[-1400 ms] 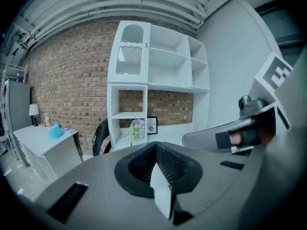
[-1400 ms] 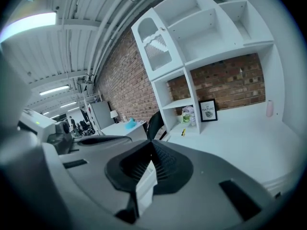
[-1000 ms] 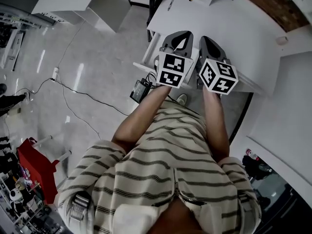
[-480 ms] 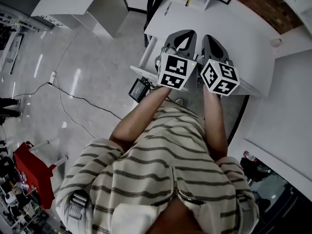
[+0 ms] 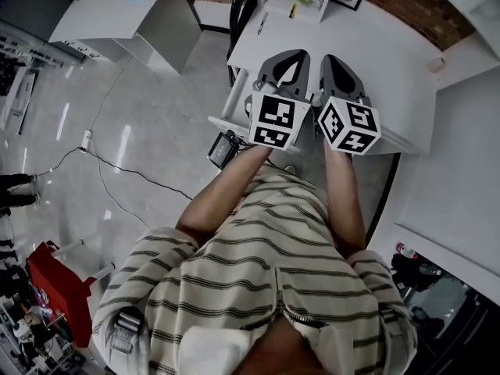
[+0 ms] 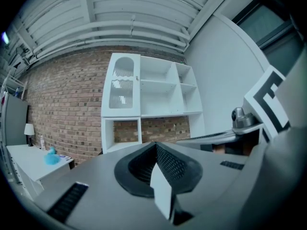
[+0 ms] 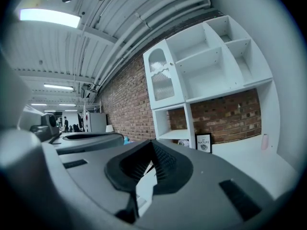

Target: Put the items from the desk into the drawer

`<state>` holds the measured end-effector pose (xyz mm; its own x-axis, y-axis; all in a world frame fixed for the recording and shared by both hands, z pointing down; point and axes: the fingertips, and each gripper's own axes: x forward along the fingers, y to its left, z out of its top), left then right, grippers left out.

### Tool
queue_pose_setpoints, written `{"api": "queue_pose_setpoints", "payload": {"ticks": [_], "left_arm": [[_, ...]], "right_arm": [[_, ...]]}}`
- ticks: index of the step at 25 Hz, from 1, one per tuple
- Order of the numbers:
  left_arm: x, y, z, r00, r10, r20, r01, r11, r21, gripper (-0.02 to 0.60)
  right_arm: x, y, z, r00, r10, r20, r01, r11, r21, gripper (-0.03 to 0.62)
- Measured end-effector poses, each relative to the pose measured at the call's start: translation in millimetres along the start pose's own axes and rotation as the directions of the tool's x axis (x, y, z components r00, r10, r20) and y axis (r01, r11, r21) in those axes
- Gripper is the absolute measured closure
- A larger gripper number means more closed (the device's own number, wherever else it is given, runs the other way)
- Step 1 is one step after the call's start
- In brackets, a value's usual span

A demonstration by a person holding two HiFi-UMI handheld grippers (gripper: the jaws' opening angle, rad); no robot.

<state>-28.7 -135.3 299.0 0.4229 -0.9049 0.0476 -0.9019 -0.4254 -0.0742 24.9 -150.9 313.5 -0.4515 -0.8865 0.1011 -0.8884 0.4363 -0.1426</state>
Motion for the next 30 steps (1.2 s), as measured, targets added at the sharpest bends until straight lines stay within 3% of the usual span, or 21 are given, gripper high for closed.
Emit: {"api": "queue_pose_setpoints", "payload": {"ticks": [11, 30], "left_arm": [[-0.4, 2.9, 17.7, 0.999, -0.004, 0.04, 0.004, 1.0, -0.003, 0.575], [8.4, -5.0, 15.3, 0.998, -0.054, 0.04, 0.055, 0.998, -0.013, 0.575]], "right_arm": [[-5.3, 4.9, 25.4, 0.998, -0.018, 0.063, 0.022, 0.997, -0.068, 0.583], [-12.4, -5.3, 22.4, 0.995, -0.073, 0.063, 0.078, 0.994, -0.079, 0.583]]}}
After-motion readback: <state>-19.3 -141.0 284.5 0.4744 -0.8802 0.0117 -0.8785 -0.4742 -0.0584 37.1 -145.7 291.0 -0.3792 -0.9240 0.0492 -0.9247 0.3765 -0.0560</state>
